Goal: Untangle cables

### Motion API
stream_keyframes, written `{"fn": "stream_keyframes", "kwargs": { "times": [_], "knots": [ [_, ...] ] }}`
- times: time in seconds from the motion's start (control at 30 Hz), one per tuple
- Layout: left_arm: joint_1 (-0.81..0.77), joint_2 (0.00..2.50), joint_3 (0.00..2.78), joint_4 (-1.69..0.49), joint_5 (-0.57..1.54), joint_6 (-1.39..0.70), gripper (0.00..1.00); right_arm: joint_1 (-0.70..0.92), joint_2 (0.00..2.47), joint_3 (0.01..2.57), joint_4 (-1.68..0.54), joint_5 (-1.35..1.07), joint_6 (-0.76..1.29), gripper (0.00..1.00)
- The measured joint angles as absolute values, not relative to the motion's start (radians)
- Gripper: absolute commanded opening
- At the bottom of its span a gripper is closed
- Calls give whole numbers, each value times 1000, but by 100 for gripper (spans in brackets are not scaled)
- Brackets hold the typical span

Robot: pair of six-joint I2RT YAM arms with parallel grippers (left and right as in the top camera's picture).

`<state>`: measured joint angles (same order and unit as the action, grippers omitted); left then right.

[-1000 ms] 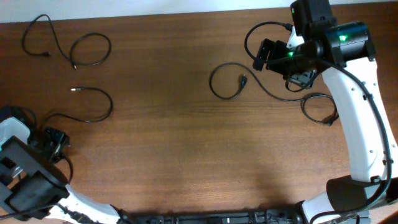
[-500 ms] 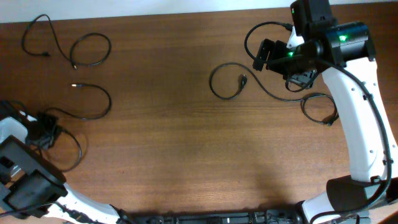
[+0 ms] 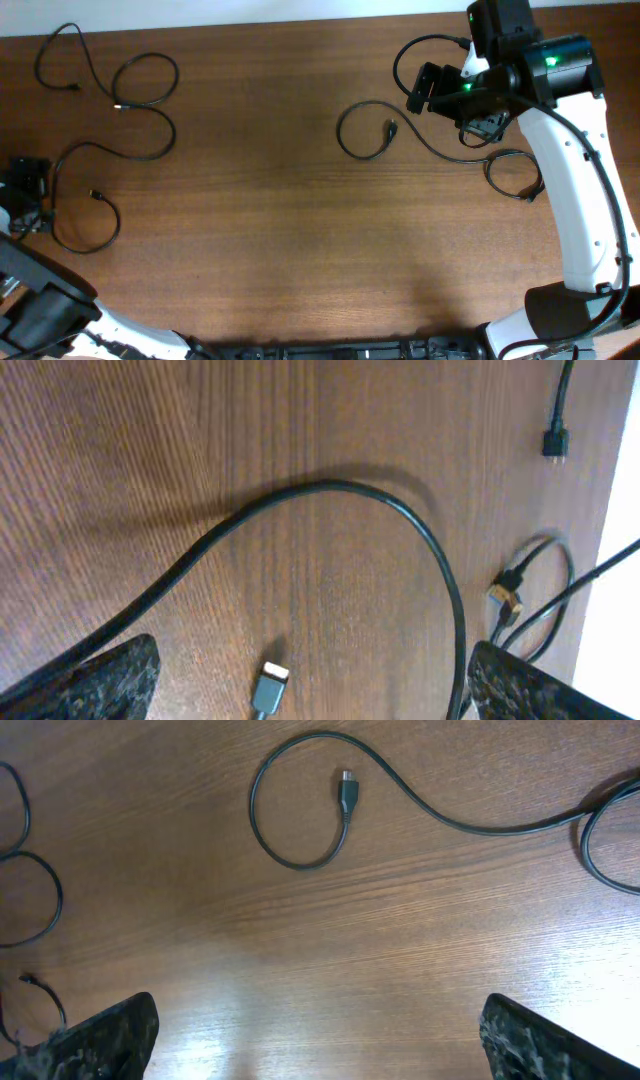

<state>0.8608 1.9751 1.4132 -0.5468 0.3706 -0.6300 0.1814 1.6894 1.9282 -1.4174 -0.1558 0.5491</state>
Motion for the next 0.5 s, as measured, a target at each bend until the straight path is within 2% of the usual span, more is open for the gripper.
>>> {"fn": "stream_keyframes", "kwargs": {
  "times": [0.13,0.23,0.37,0.5],
  "knots": [
    [859,1936,1454,-583,520,-563,99,181,1689,1928,-1418,-156,549,99],
    [767,1930,1459,-609,600,-491,99,181,1689,1928,-1418,-156,550,99],
    [592,1930,1460,-644,527,-440,100,181,1689,1928,-1418,-156,550,99],
    [531,1930,1464,-754,390,-413,100,181,1689,1928,-1417,-156,550,100]
  ]
}}
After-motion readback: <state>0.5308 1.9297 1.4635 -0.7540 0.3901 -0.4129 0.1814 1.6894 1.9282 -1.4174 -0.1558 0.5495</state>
